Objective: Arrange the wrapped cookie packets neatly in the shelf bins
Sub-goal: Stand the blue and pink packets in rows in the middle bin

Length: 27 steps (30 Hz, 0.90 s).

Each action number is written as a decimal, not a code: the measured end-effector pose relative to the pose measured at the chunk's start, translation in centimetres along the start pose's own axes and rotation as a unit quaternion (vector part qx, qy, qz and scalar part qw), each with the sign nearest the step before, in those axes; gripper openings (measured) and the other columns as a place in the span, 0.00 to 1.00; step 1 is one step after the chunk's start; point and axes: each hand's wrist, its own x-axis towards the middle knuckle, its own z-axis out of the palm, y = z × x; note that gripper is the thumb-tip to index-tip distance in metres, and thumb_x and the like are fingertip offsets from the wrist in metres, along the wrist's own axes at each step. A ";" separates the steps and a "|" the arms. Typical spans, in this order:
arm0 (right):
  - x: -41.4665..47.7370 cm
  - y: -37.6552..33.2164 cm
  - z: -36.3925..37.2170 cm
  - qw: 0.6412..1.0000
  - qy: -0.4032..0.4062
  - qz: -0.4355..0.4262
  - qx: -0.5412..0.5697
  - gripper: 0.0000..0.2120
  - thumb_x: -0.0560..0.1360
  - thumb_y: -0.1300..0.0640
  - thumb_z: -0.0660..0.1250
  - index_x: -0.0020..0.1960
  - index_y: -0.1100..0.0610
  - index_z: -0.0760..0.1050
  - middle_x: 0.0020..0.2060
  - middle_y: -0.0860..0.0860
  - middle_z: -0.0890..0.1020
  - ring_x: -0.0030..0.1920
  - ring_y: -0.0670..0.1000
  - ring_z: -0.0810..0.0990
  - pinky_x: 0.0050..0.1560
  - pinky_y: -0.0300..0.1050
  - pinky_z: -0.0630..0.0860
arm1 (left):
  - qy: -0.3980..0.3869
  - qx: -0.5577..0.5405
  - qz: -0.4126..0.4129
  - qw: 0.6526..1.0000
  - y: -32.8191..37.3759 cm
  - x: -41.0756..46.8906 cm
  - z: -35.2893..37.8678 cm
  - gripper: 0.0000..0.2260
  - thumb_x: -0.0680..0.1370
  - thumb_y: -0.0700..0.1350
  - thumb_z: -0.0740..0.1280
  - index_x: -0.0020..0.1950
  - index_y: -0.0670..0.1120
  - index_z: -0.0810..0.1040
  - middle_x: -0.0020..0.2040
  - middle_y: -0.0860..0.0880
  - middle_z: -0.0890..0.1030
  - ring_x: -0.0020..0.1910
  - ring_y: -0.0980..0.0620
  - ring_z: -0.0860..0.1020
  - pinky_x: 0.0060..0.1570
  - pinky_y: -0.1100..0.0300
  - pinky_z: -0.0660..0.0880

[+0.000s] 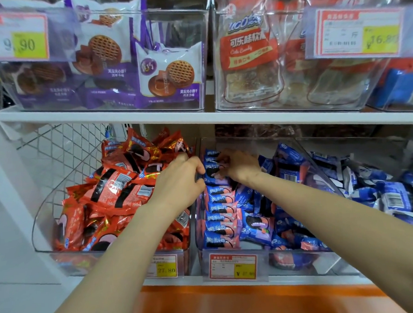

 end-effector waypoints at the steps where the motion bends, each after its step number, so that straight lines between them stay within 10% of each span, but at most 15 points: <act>1: -0.1 -0.1 0.0 1.000 0.003 -0.001 -0.010 0.22 0.67 0.42 0.73 0.58 0.45 0.74 0.58 0.47 0.80 0.62 0.54 0.75 0.64 0.54 0.65 | 0.000 0.002 0.001 1.000 0.0 0.0 0.0 0.10 0.77 0.46 0.66 0.58 0.49 0.75 0.58 0.49 0.71 0.54 0.49 0.74 0.44 0.60 0.66; 6: -0.9 -0.1 -1.2 0.999 -0.029 -0.012 -0.037 0.30 0.67 0.37 0.70 0.66 0.46 0.70 0.62 0.49 0.78 0.64 0.55 0.73 0.62 0.49 0.68 | 0.007 0.027 0.006 1.000 0.3 0.0 -0.1 0.11 0.77 0.45 0.65 0.59 0.49 0.74 0.59 0.48 0.72 0.57 0.49 0.72 0.47 0.60 0.66; 15: -4.5 3.7 -9.2 0.991 -0.061 -0.098 -0.073 0.10 0.77 0.54 0.65 0.58 0.49 0.77 0.56 0.47 0.79 0.56 0.50 0.76 0.47 0.38 0.68 | 0.026 0.054 0.047 0.997 2.1 0.2 1.0 0.10 0.77 0.45 0.64 0.57 0.47 0.75 0.57 0.48 0.75 0.59 0.48 0.69 0.55 0.57 0.65; 21: -5.4 4.2 -5.5 0.939 -0.097 -0.159 -0.290 0.33 0.67 0.30 0.63 0.65 0.48 0.73 0.62 0.50 0.73 0.65 0.56 0.67 0.63 0.51 0.61 | 0.039 0.018 0.027 0.999 2.7 0.5 1.5 0.08 0.77 0.43 0.63 0.56 0.47 0.75 0.56 0.48 0.76 0.58 0.48 0.70 0.52 0.58 0.66; 27: -5.2 3.3 -4.1 0.934 -0.100 -0.121 -0.322 0.28 0.69 0.37 0.67 0.62 0.54 0.71 0.63 0.55 0.69 0.66 0.57 0.65 0.65 0.54 0.60 | 0.050 0.026 0.030 0.998 2.5 0.6 1.6 0.08 0.78 0.43 0.63 0.55 0.46 0.76 0.56 0.49 0.77 0.57 0.49 0.71 0.47 0.61 0.62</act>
